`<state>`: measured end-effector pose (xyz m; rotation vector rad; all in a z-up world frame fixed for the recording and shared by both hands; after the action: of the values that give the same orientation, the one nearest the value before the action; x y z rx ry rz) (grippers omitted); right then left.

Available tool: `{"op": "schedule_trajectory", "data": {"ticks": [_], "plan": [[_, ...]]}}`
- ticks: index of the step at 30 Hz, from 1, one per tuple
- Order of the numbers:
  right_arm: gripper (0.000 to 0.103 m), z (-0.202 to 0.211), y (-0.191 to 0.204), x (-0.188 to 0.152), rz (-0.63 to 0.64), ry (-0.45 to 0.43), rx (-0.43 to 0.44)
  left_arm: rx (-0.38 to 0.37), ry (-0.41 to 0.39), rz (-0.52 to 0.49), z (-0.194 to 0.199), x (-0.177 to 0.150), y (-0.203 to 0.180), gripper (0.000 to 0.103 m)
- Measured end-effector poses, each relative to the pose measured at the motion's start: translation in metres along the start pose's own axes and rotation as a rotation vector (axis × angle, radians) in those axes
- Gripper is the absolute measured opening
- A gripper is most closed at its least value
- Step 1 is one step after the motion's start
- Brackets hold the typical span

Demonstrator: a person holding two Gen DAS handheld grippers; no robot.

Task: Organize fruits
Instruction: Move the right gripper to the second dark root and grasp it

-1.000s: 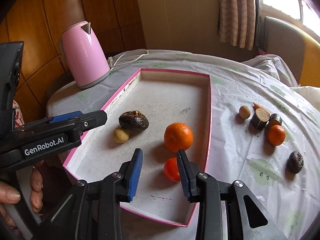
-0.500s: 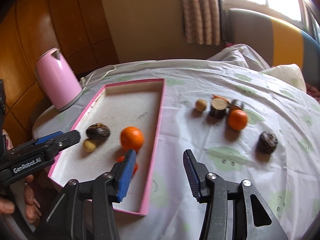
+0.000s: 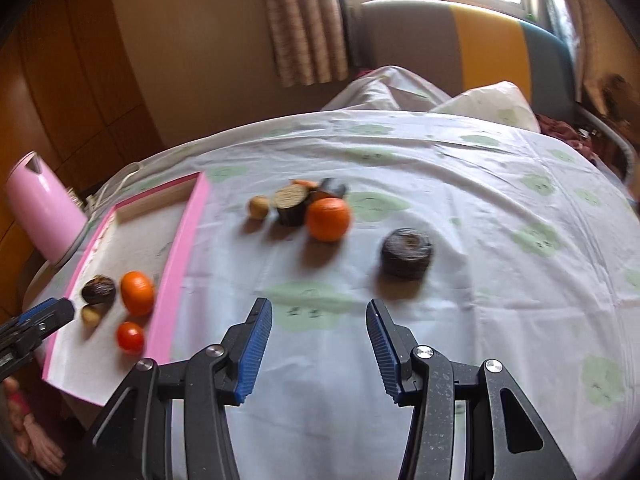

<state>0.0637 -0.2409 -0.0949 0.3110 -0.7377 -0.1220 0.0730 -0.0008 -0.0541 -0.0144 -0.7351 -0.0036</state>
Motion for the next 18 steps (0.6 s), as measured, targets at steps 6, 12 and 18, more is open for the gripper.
{"op": "schedule_trajectory", "data": {"ticks": [6,12,18], "plan": [[0.05,-0.002,-0.034,0.01,-0.047,-0.002,-0.056,-0.064,0.008,-0.018,-0.002,0.011,-0.023,0.059],[0.05,-0.014,-0.048,0.023,-0.045,0.011,-0.074,-0.113,0.027,-0.023,-0.006,0.016,-0.043,0.059],[0.05,-0.04,-0.05,0.029,-0.01,0.051,-0.078,-0.153,0.059,-0.024,-0.013,0.019,-0.056,0.059]]}}
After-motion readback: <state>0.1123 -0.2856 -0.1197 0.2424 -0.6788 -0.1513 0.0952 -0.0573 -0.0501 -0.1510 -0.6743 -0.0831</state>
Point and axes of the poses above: each gripper's, at about its wrist camera, not at the fingertips, and z roughly against the way its jaws point, y to its left, x to its top, the point moved 8 cm from there along -z, roughly the way its jaws point, and after that the axes turned 10 degrees about x, right-handed, at the moved point
